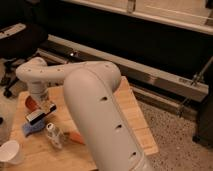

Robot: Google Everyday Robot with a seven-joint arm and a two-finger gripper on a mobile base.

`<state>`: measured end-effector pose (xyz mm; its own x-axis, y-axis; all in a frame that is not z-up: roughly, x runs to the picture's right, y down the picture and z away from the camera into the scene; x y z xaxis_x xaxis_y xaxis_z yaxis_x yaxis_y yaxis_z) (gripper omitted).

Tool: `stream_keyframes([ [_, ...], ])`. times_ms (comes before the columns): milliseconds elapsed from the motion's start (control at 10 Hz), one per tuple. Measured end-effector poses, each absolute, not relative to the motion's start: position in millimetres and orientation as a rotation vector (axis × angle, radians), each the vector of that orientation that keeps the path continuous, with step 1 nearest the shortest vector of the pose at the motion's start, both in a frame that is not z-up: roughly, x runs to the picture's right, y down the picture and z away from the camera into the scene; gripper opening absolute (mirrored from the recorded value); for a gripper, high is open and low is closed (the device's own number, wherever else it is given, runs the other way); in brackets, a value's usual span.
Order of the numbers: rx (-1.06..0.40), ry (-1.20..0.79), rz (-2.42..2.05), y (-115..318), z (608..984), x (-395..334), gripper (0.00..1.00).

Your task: Place the eraser on the white sponge

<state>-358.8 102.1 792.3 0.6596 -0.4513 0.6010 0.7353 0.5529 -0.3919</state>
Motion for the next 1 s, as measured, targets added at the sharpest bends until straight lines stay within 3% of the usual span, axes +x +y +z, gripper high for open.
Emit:
stream_keyframes([
  [1000,-0.596,-0.432,-0.644,135.1,791.5,-393.6,0.0],
])
